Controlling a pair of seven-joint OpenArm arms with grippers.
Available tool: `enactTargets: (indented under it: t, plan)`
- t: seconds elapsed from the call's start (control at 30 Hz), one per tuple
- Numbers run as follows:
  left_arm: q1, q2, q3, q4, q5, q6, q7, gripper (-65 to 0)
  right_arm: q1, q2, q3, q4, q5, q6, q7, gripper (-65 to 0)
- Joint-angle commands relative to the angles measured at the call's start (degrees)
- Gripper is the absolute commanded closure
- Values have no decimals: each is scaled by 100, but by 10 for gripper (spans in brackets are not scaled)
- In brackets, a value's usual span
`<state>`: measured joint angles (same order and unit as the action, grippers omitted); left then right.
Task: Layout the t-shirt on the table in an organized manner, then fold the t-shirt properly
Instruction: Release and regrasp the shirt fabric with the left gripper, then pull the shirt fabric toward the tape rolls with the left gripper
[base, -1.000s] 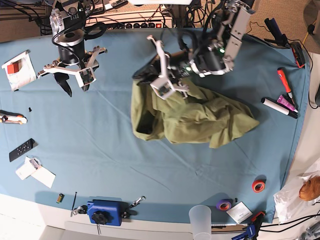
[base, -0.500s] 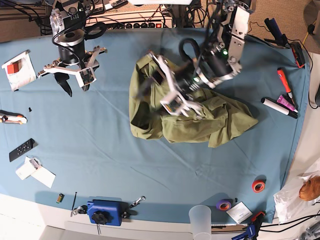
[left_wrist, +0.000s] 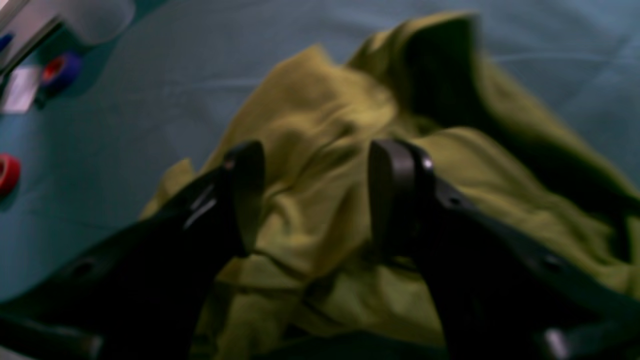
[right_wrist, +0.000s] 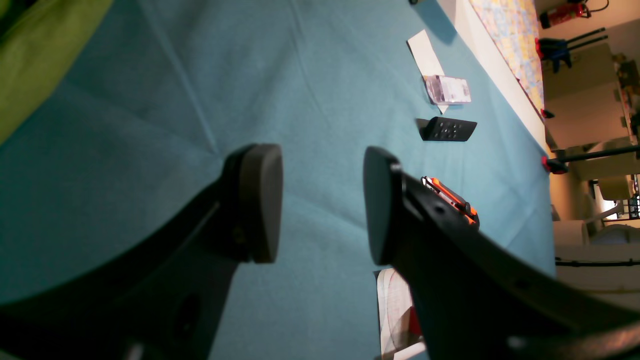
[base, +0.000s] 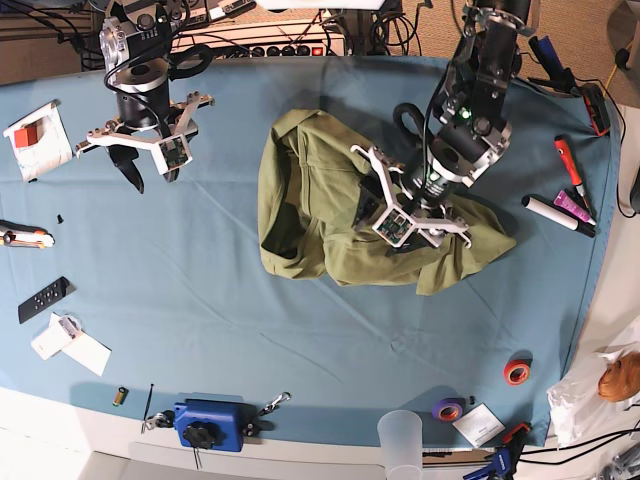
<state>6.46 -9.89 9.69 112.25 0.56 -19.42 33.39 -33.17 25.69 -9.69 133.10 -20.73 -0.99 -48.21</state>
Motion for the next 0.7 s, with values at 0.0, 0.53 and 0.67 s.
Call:
enactTargets:
  t: [0.0, 0.53, 0.67]
  plan:
    - [-151, -9, 2, -35, -48, -2, -146, -335, 0, 50, 42, 105, -74, -55, 74, -265]
    - [-1224, -59, 2, -629, -63, -238, -103, 0, -2, 48, 42, 105, -76, -55, 50, -265]
    - [-1897, -59, 2, -660, 197, 581, 90, 0, -2, 48, 42, 105, -74, -52, -11, -265]
